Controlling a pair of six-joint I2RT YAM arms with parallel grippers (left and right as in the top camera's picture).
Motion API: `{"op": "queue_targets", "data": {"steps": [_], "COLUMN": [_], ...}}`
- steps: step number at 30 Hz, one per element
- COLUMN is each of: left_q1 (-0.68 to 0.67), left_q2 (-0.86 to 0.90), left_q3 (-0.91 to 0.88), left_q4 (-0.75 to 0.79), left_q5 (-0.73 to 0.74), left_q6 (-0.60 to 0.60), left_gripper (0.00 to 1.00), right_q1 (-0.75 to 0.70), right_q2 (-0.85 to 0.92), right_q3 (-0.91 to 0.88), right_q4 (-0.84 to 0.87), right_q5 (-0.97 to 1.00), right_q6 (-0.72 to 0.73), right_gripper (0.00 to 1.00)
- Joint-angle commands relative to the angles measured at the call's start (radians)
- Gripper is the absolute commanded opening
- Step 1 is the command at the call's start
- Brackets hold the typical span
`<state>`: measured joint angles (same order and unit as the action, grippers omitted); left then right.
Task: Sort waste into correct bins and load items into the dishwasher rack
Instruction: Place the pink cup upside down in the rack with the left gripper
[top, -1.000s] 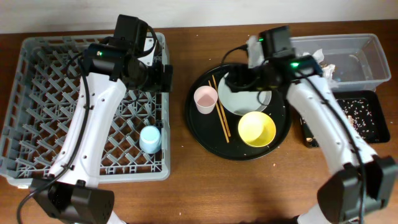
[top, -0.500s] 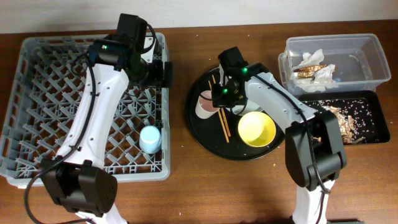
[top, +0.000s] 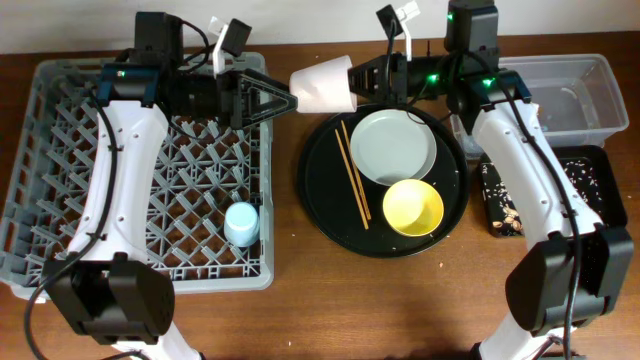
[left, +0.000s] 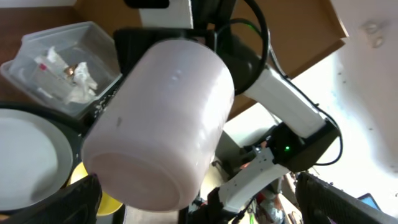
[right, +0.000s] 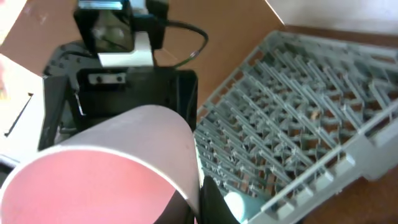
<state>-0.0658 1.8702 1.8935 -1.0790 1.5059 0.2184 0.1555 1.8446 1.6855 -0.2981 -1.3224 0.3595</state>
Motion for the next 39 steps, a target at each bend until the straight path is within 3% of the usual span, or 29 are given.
{"op": "queue_targets", "data": {"steps": [1,6,12,14,16,18,19,20,22,25,30,32,35,37,39], "left_q1": [-0.011,-0.012,-0.013,-0.014,-0.014,-0.014,-0.014,-0.012,0.019,0.031,0.015,-0.041,-0.085,-0.105,-0.105], "left_q2": [0.003,0.003,0.003,0.003,0.003,0.003,0.003,0.001,-0.022,-0.125,-0.186,-0.186,-0.168,-0.127,-0.039], "left_q3": [0.009,0.009,0.009,0.009,0.009,0.009,0.009,0.01,0.01,0.01,0.009,0.007,-0.032,-0.084,-0.113], "left_q4": [0.01,0.032,0.035,0.035,0.035,0.035,0.035,0.035,0.022,-0.037,-0.189,-0.264,-0.283,-0.28,-0.253], "left_q5": [0.031,0.034,0.068,0.068,0.068,0.044,0.012,0.008,-0.176,-0.65,-1.015,-1.271,-1.379,-1.46,-1.462], "left_q6": [0.024,0.023,0.011,0.011,0.011,0.011,0.011,0.011,-0.013,-0.049,-0.049,-0.095,-0.105,-0.178,-0.181], "left_gripper": [0.99,0.99,0.98,0.76,0.65,0.52,0.48,0.47,0.43,0.44,0.44,0.44,0.44,0.44,0.45], "right_q1": [0.009,0.03,0.149,0.172,0.174,0.172,0.172,0.163,0.129,0.069,0.06,0.06,0.06,0.06,0.06], "right_q2": [-0.003,-0.003,0.0,0.007,0.008,0.008,0.008,0.008,0.008,0.008,0.008,0.008,0.008,0.008,0.008], "right_q3": [0.013,0.013,0.013,0.013,0.013,0.013,0.013,0.013,0.013,0.013,0.013,0.013,0.013,0.013,0.013], "right_q4": [0.121,0.18,0.175,0.175,0.175,0.172,0.171,0.166,0.092,-0.198,-0.336,-0.501,-0.623,-0.66,-0.679], "right_q5": [-0.089,-0.076,0.108,0.126,0.13,0.13,0.127,0.128,0.154,0.317,0.463,0.726,0.868,0.898,0.916], "right_q6": [0.133,0.173,0.143,0.143,0.143,0.143,0.143,0.142,0.082,-0.069,-0.119,-0.12,-0.121,-0.121,-0.121], "right_gripper": [0.04,0.04,0.04,0.04,0.04,0.18,0.37,0.67,0.77,0.86,0.87,0.89,0.9,0.9,0.9]}}
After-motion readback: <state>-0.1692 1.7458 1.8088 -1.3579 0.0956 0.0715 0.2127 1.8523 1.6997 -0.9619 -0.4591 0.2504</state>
